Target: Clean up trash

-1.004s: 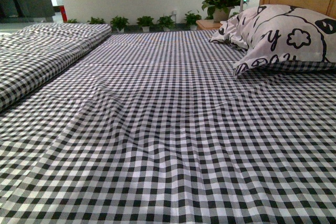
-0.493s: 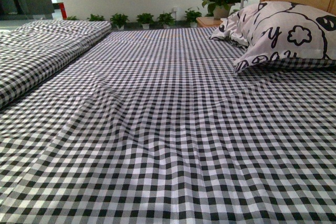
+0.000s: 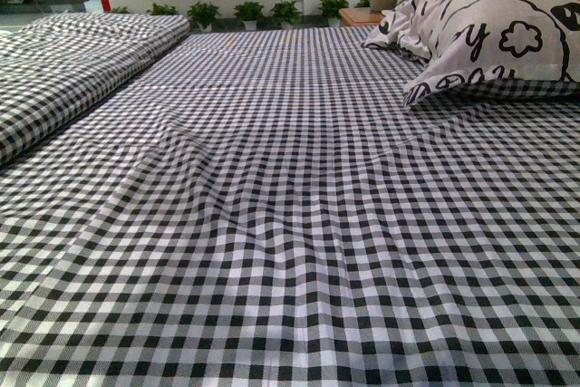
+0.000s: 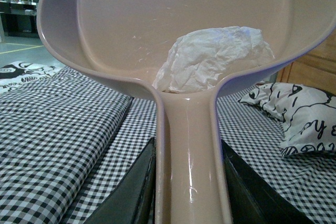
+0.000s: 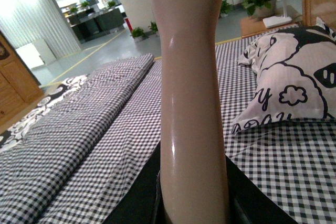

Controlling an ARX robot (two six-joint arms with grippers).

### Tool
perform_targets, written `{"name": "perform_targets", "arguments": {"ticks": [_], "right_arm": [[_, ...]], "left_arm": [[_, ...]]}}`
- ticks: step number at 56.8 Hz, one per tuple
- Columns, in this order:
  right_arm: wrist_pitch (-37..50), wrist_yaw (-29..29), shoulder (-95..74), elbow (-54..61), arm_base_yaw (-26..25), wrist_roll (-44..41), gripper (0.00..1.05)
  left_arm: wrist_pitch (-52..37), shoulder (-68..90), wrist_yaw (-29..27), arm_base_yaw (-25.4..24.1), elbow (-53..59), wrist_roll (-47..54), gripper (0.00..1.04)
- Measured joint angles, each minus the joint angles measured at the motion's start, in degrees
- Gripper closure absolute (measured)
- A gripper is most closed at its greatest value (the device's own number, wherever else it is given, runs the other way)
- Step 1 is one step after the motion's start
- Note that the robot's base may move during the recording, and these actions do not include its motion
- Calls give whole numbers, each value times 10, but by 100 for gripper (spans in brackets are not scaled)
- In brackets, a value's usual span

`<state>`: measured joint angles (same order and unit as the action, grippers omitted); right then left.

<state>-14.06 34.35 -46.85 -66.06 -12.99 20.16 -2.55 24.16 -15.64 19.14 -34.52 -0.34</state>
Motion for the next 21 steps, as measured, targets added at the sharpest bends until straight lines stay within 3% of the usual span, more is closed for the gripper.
{"name": "perform_targets", "arguments": {"ticks": [21], "right_arm": [[0, 0, 0, 0, 0, 0, 85]], "left_arm": [[0, 0, 0, 0, 0, 0, 76]]}}
